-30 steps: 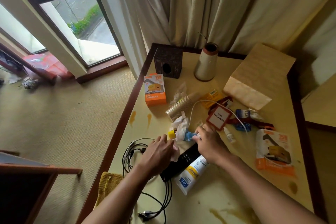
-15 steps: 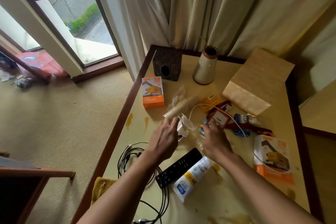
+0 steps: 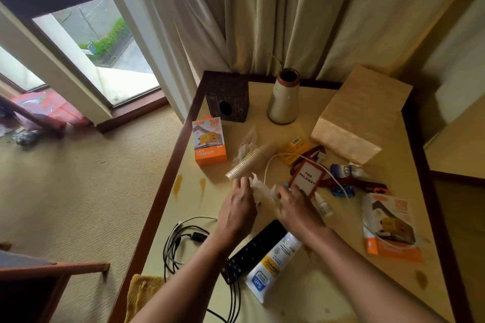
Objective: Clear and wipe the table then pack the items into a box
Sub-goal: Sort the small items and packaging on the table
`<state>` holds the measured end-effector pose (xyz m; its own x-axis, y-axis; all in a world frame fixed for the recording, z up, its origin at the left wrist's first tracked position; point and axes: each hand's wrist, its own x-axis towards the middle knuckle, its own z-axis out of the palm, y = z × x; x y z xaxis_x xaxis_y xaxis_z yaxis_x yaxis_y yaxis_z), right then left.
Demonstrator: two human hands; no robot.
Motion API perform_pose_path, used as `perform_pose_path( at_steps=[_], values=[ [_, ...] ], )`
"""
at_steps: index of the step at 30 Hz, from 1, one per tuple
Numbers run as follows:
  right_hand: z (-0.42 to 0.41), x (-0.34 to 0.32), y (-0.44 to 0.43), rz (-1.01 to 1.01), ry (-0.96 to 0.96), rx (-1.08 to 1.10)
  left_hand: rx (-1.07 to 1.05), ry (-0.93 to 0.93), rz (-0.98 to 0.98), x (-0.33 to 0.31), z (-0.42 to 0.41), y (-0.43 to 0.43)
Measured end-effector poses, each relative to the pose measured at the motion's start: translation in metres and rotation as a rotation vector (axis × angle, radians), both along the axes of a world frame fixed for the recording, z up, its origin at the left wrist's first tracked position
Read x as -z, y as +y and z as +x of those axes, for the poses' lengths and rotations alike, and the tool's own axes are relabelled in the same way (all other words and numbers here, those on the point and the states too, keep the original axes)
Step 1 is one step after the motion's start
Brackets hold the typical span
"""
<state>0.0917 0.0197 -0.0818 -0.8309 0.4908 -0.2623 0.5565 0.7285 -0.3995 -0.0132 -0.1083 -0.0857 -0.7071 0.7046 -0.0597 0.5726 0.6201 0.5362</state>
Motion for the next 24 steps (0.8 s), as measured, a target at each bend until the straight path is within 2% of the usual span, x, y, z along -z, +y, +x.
perform_pose_path(
  at_steps=[3,6,9,12,16,20,24],
  values=[
    [0.0,0.0,0.004,-0.046,0.047,0.011,-0.138,-0.065,0.11,-0.005,-0.001,-0.009],
    [-0.003,-0.002,0.007,-0.094,0.132,0.061,-0.159,-0.01,0.141,-0.006,-0.002,-0.018],
    [-0.006,-0.003,0.006,-0.112,0.152,0.118,-0.124,0.06,-0.03,-0.004,-0.001,-0.02],
    [-0.008,-0.004,0.006,-0.148,0.156,0.17,-0.176,0.039,-0.192,-0.003,-0.001,-0.012],
    [-0.011,-0.004,0.012,-0.201,0.182,0.22,-0.181,-0.016,-0.282,0.007,-0.005,-0.005],
    [-0.019,-0.007,0.011,-0.228,0.226,0.266,-0.174,-0.047,-0.211,0.01,-0.008,-0.003],
    [-0.03,-0.009,0.001,-0.048,0.239,0.118,-0.199,0.017,0.033,-0.007,-0.014,-0.003]
  ],
)
